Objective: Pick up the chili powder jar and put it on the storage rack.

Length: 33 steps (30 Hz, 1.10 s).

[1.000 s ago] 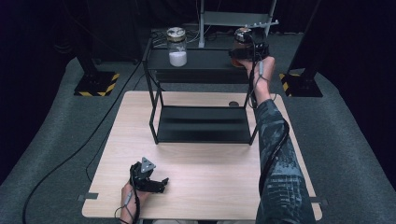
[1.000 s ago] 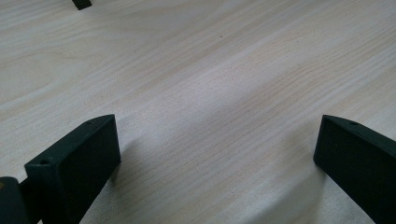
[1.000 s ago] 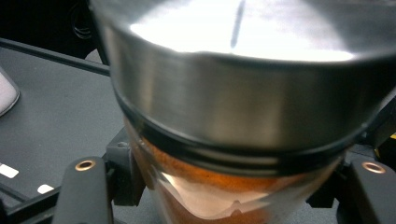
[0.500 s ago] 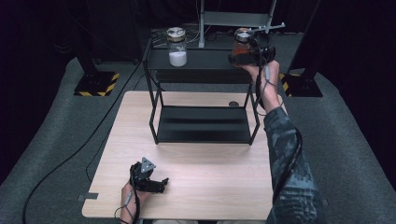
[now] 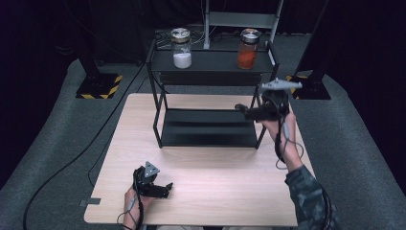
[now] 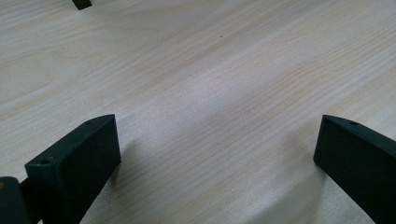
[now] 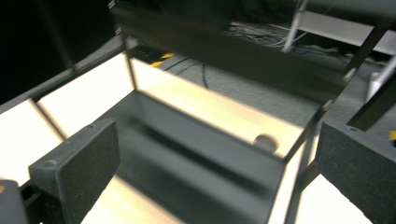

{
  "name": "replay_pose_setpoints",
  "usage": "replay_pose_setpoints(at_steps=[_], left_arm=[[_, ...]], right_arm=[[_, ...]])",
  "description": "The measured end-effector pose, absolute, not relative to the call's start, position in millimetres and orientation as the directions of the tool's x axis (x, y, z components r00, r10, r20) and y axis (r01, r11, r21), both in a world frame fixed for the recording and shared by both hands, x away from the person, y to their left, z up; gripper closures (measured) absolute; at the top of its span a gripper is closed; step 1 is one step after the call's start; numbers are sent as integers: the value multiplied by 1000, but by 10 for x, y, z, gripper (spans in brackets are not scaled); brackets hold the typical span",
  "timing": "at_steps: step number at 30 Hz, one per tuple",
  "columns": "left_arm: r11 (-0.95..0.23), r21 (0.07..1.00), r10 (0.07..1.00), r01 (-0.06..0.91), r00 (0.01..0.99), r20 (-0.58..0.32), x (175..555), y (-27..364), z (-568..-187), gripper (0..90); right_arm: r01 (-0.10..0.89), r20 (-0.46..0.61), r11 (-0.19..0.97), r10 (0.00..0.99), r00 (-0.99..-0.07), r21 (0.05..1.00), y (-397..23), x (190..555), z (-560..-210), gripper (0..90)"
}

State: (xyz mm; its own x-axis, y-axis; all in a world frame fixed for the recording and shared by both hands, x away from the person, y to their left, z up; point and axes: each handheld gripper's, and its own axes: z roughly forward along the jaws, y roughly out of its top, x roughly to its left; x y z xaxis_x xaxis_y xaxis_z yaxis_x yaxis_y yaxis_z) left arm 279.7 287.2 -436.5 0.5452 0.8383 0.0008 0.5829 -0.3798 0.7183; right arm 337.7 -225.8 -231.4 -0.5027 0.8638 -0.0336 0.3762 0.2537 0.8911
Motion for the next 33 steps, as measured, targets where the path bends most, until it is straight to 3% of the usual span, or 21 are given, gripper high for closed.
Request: replay_pose_setpoints(at_steps=[10, 15, 21, 33], left_arm=[[-379, 719, 839, 583, 545, 0, 2797, 2871, -4366, 0], [-375, 720, 840, 584, 542, -3, 2795, 2870, -4370, 0], [-376, 721, 840, 582, 543, -1, 2793, 2868, -4370, 0], [-375, 722, 840, 582, 542, 0, 2790, 2866, -4372, 0]], right_arm=[[432, 41, 212, 862, -505, 876, -2466, 2740, -3495, 0], [511, 74, 216, 869, -489, 832, -2538, 2564, -4009, 0], [549, 59, 233, 885, -462, 802, -2593, 2414, -4256, 0], [573, 78, 200, 903, -423, 795, -2708, 2315, -4396, 0]])
